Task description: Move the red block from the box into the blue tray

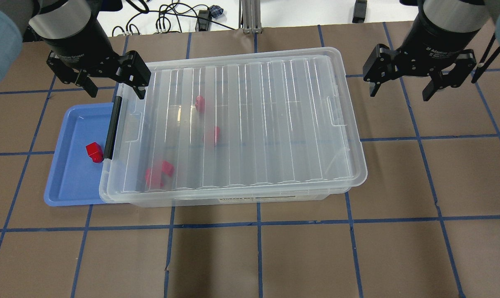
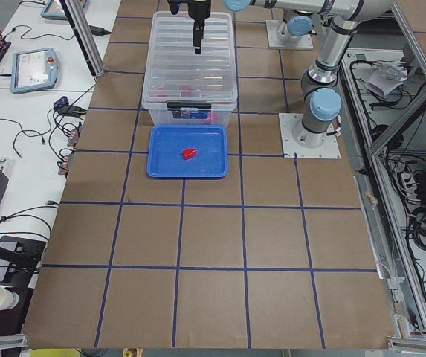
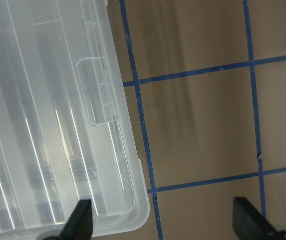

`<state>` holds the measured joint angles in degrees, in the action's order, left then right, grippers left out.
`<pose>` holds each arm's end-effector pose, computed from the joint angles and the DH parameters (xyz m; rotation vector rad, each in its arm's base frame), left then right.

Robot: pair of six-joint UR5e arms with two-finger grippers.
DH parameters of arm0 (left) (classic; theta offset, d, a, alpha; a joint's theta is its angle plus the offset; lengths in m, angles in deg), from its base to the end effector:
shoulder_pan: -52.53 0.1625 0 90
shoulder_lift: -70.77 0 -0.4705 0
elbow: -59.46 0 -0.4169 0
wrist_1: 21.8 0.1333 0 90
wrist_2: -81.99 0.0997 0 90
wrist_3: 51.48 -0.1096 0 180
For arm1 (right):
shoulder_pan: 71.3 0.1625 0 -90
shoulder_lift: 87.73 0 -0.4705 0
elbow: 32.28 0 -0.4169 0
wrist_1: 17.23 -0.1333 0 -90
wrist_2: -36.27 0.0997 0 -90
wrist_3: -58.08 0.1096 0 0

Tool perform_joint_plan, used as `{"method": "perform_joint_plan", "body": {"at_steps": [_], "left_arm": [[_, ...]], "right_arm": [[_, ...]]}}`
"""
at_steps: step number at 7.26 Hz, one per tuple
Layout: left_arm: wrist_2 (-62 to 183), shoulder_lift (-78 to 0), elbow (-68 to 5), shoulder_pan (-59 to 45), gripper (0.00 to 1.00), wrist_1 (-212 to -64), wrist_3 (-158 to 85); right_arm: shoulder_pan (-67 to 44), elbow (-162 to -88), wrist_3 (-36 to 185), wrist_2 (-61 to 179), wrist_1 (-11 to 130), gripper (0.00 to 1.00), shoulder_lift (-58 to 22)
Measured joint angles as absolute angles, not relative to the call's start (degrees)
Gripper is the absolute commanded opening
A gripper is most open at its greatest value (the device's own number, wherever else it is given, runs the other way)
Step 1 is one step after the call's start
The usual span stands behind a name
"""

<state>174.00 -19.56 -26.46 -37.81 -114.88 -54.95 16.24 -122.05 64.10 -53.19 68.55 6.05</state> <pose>-0.1325 -0.5189 0.5519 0.1029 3.1045 -0.0167 0.1134 -0.4895 0.5512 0.2316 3.1237 0.0062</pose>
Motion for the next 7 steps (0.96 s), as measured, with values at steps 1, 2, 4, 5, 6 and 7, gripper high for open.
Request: {"method": "perform_joint_plan", "body": {"at_steps": [1,2,4,5,6,7], "left_arm": [[173.3,-19.6,-26.5,-37.0,1.00,-114.7,-54.8],[172.4,-19.4,-26.5,-36.2,1.00,-114.3,-54.6],[172.2,-19.2,-26.5,-35.1,1.00,-114.3,-54.1],[172.3,-19.4,-26.4,-35.0,1.00,-114.4,-53.4],[172.4,-19.7,-26.4,-35.1,1.00,-114.4,-52.6],[172.4,-20.2,-26.3,-35.2,1.00,-114.3,-52.2]], "right_arm": [[16.5,-122.2,64.1,-52.8,68.3,1.00,6.2],[16.6,-122.4,64.1,-52.7,68.2,1.00,6.0],[16.6,-123.2,64.2,-52.8,68.3,1.00,5.8],[16.5,-123.4,64.2,-52.9,68.4,1.00,5.9],[16.4,-123.3,64.2,-52.9,68.4,1.00,5.9],[16.4,-123.2,64.2,-53.0,68.4,1.00,5.9]]}}
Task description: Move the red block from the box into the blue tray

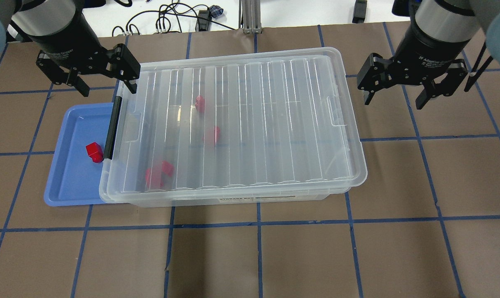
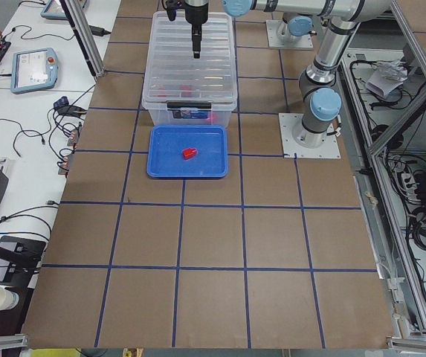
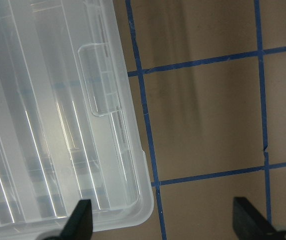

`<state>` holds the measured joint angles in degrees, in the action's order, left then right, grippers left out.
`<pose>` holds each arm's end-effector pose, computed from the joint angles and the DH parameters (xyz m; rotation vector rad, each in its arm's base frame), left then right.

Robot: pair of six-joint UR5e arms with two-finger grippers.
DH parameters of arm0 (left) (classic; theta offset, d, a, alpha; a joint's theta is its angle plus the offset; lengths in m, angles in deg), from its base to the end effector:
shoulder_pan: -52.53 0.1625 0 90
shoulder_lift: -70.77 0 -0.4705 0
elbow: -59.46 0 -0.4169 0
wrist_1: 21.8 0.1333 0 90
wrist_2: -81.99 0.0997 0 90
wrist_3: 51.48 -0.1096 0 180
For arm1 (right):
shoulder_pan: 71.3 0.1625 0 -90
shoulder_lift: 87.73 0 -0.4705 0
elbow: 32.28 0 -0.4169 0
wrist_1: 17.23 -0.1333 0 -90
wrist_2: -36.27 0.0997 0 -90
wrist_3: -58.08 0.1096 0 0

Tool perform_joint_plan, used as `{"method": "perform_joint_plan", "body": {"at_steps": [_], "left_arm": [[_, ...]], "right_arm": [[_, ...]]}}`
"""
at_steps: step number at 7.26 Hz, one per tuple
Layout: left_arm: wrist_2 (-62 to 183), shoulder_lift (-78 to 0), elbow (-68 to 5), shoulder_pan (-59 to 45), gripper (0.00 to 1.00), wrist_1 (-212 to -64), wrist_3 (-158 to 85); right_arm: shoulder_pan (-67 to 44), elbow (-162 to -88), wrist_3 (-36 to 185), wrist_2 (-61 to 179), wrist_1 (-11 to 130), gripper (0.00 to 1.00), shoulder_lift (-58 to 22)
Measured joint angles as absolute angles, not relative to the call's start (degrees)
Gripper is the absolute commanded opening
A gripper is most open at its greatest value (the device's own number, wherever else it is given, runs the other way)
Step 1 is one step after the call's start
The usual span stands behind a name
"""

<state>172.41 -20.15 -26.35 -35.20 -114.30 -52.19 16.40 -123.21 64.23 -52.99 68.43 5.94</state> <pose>-0.1116 -0.5298 0.5485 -0.0427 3.1336 -0.0208 0.1152 -0.4879 0.5396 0.2308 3.1208 0.0444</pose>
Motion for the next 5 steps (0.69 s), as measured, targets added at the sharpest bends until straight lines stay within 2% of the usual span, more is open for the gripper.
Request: {"method": "perform_joint_plan", "body": {"at_steps": [5], "left_arm": [[172.2,-20.6,-26.2,-35.4,1.00,-114.0,-51.9]], "right_arm": [[16.4,-122.9,64.3,-53.9,69.0,1.00,6.0]]}}
